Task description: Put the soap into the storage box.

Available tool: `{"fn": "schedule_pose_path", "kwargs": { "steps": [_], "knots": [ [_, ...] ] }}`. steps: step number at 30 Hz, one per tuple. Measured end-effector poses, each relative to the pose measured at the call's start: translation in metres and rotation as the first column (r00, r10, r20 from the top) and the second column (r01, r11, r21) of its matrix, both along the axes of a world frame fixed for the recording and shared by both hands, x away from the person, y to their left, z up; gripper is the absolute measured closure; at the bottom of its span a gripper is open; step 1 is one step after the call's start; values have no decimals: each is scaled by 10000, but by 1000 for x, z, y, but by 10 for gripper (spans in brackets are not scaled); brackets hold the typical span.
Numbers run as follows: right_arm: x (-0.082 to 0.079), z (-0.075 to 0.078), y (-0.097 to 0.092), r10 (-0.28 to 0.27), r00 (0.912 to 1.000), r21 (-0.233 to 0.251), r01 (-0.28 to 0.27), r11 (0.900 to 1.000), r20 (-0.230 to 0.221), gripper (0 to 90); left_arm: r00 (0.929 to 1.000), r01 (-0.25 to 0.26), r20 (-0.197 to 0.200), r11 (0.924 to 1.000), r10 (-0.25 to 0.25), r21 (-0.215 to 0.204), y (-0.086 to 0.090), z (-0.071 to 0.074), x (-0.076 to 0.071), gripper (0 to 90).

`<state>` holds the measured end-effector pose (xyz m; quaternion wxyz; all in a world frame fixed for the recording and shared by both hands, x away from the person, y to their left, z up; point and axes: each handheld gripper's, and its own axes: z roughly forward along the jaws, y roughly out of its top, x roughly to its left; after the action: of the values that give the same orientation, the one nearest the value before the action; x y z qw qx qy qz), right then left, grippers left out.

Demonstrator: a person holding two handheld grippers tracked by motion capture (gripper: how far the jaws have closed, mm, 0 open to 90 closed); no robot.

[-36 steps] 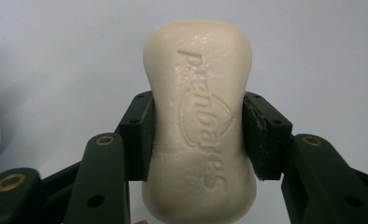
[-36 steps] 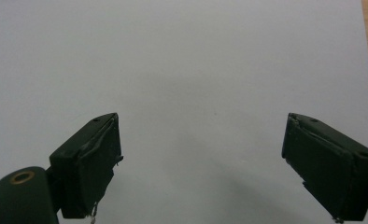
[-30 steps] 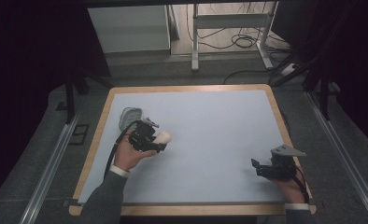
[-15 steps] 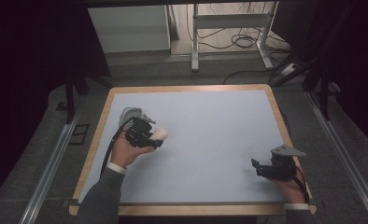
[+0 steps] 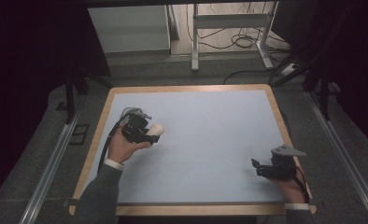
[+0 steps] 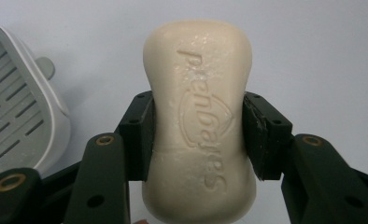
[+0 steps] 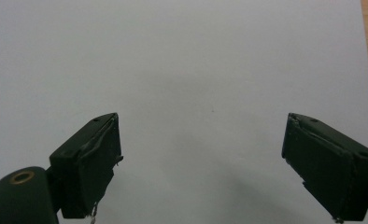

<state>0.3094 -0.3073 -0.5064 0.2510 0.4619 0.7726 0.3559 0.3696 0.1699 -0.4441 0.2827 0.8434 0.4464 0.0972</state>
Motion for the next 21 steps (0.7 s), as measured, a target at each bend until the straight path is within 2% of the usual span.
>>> {"fn": "schedule_pose_path", "kwargs": {
  "steps": [11,21],
  "knots": [
    [0,0,0,-22,10000,-27,22,10000,-37,114,9998,-186,-57,9998,186,39,6,1,6,495],
    [1,-1,0,-49,10000,-34,48,10000,-70,114,9994,-336,-42,9993,337,142,13,5,18,495]
  ]
}}
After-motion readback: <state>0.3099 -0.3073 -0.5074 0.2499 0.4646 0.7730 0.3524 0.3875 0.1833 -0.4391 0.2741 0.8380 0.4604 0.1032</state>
